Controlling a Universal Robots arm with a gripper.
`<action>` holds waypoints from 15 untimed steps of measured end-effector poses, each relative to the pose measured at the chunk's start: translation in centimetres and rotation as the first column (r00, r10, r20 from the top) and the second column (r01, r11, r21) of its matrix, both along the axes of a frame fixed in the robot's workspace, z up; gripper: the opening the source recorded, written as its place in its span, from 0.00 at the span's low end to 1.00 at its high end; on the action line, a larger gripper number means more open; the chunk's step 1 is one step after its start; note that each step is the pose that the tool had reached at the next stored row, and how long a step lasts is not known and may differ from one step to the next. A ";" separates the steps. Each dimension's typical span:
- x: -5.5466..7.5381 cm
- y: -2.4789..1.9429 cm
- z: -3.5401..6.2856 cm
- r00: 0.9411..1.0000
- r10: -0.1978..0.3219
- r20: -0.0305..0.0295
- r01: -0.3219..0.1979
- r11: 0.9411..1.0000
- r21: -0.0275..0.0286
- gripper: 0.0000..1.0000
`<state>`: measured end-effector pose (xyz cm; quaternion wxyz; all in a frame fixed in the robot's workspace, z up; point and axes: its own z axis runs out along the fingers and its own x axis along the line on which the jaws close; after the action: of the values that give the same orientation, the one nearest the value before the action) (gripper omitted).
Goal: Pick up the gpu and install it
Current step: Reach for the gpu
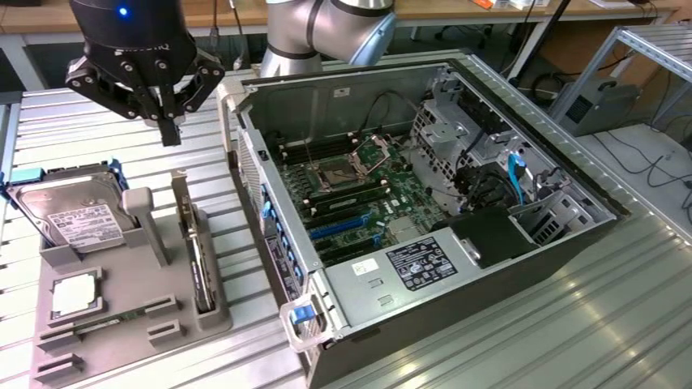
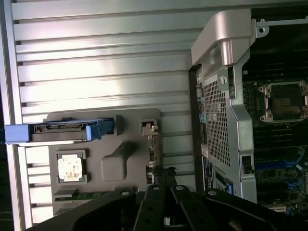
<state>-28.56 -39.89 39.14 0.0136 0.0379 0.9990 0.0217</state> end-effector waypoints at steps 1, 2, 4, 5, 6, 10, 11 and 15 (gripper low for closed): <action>-0.1 0.00 0.00 1.000 0.000 0.000 0.000 1.000 0.000 0.11; -0.2 0.00 -0.01 1.000 0.000 0.000 0.000 1.000 0.000 0.11; -0.2 0.00 -0.01 1.000 0.000 0.000 0.000 1.000 0.000 0.11; -0.3 0.00 -0.01 1.000 0.000 0.000 0.000 1.000 0.000 0.11; -0.3 0.00 0.00 1.000 0.000 0.000 0.000 1.000 0.000 0.11; -0.3 -0.12 0.00 1.000 0.000 0.000 0.000 1.000 0.000 0.11; -0.3 -0.22 0.00 1.000 0.000 0.000 0.000 1.000 0.000 0.11; -0.3 -1.00 0.00 1.000 0.000 0.000 0.000 1.000 0.000 0.11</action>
<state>-28.86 -40.89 39.14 0.0136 0.0379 0.9990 0.0217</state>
